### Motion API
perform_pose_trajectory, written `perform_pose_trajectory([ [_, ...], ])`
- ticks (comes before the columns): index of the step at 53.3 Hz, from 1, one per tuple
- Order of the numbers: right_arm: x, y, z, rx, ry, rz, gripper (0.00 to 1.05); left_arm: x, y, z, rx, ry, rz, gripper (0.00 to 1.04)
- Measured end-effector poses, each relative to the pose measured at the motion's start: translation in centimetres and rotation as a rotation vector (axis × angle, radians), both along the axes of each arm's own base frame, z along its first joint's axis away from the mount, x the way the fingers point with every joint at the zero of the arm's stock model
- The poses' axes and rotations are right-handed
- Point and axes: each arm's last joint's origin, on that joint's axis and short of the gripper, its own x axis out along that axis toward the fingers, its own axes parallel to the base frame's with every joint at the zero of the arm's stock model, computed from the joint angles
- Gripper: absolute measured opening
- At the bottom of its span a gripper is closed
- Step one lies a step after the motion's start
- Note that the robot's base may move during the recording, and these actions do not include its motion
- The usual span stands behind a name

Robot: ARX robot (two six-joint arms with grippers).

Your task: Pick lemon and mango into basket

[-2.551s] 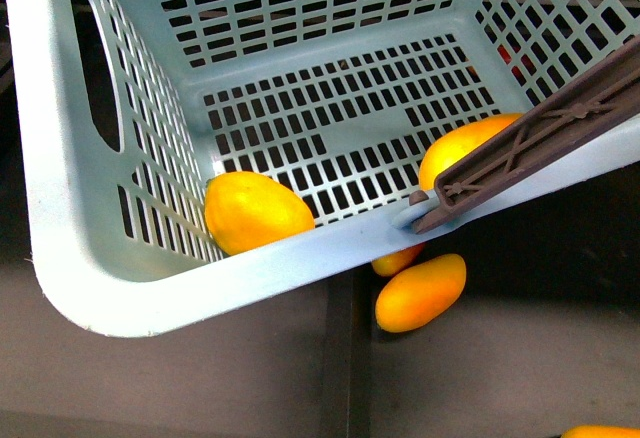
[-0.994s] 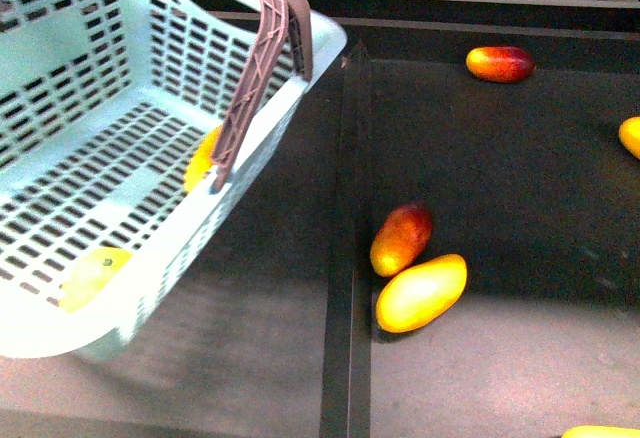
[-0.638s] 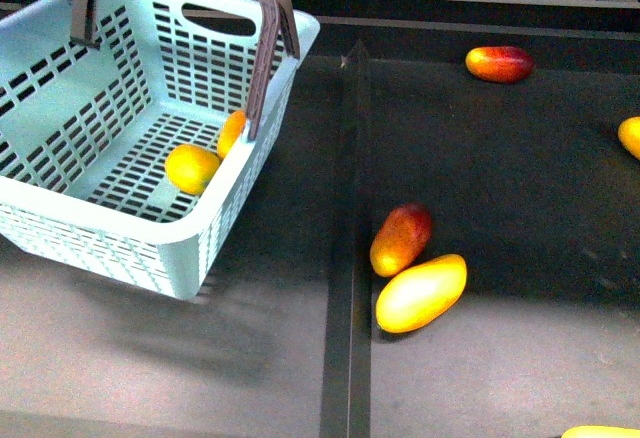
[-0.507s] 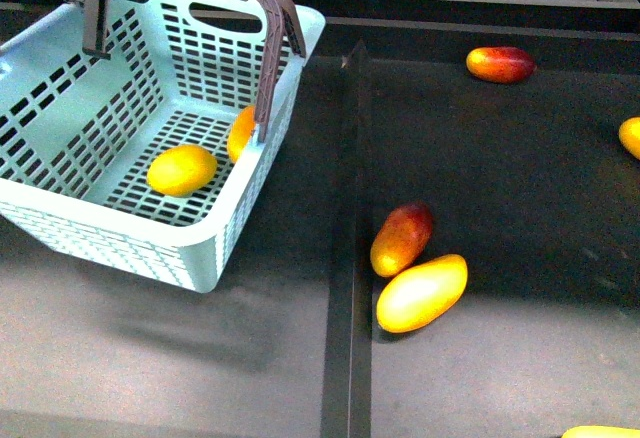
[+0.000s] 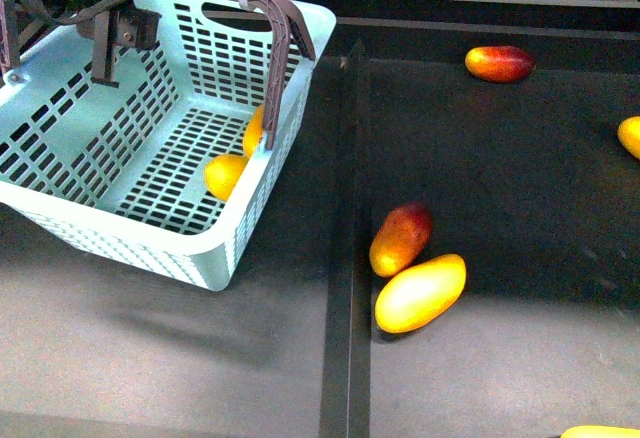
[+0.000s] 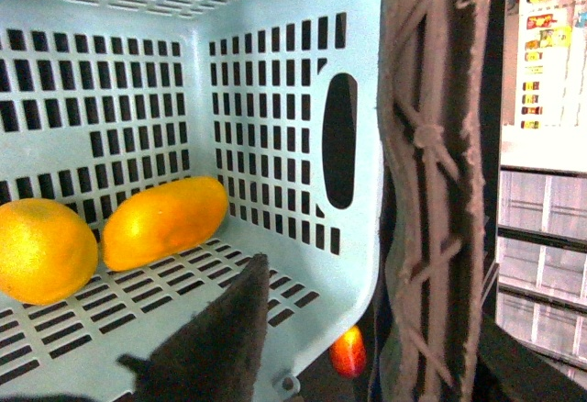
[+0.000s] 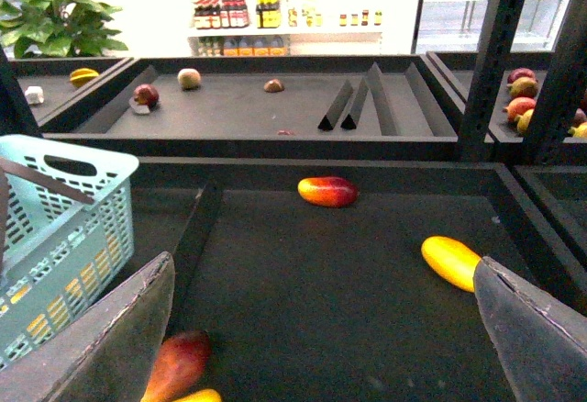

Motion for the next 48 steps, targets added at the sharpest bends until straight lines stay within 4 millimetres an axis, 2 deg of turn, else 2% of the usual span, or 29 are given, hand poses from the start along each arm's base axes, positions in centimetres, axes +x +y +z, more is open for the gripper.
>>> perform_pose_trajectory([
  [5,0.0,0.0,0.0,0.0,0.0,0.0,0.96,-1.5,0.5,0.8,0.024,0.005,0.042,0.62],
  [14,0.0,0.0,0.0,0.0,0.0,0.0,0.96,-6.9,2.4,3.5,0.093,0.053,0.164,0.98],
  [18,0.0,0.0,0.0,0.0,0.0,0.0,0.96,-9.1,2.5,4.3,0.115,0.074,0.194,0.97],
  [22,0.0,0.0,0.0,0.0,0.0,0.0,0.96,-11.0,1.3,6.4,0.113,0.041,0.193,0.98],
  [24,0.0,0.0,0.0,0.0,0.0,0.0,0.96,-11.4,0.7,7.0,0.123,-0.085,0.057,0.91],
  [25,0.0,0.0,0.0,0.0,0.0,0.0,0.96,-11.7,0.7,7.0,0.171,-0.189,-0.044,0.86],
  [27,0.0,0.0,0.0,0.0,0.0,0.0,0.96,-12.3,0.9,6.7,0.263,-0.282,-0.125,0.81],
  [30,0.0,0.0,0.0,0.0,0.0,-0.001,0.96,-13.8,1.9,6.0,0.513,-0.415,-0.231,0.7],
  [34,0.0,0.0,0.0,0.0,0.0,0.0,0.96,-16.4,4.1,5.7,0.972,-0.51,-0.307,0.51],
  [37,0.0,0.0,0.0,0.0,0.0,0.0,0.96,-17.7,4.9,5.5,1.118,-0.508,-0.333,0.41],
  [43,0.0,0.0,0.0,0.0,0.0,0.0,0.96,-19.6,6.0,4.5,1.234,-0.481,-0.378,0.21],
  [47,0.0,0.0,0.0,0.0,0.0,0.0,0.96,-21.0,6.7,3.9,1.275,-0.477,-0.397,0.04],
  [48,0.0,0.0,0.0,0.0,0.0,0.0,0.96,-21.3,6.9,3.9,1.276,-0.478,-0.397,0.03],
])
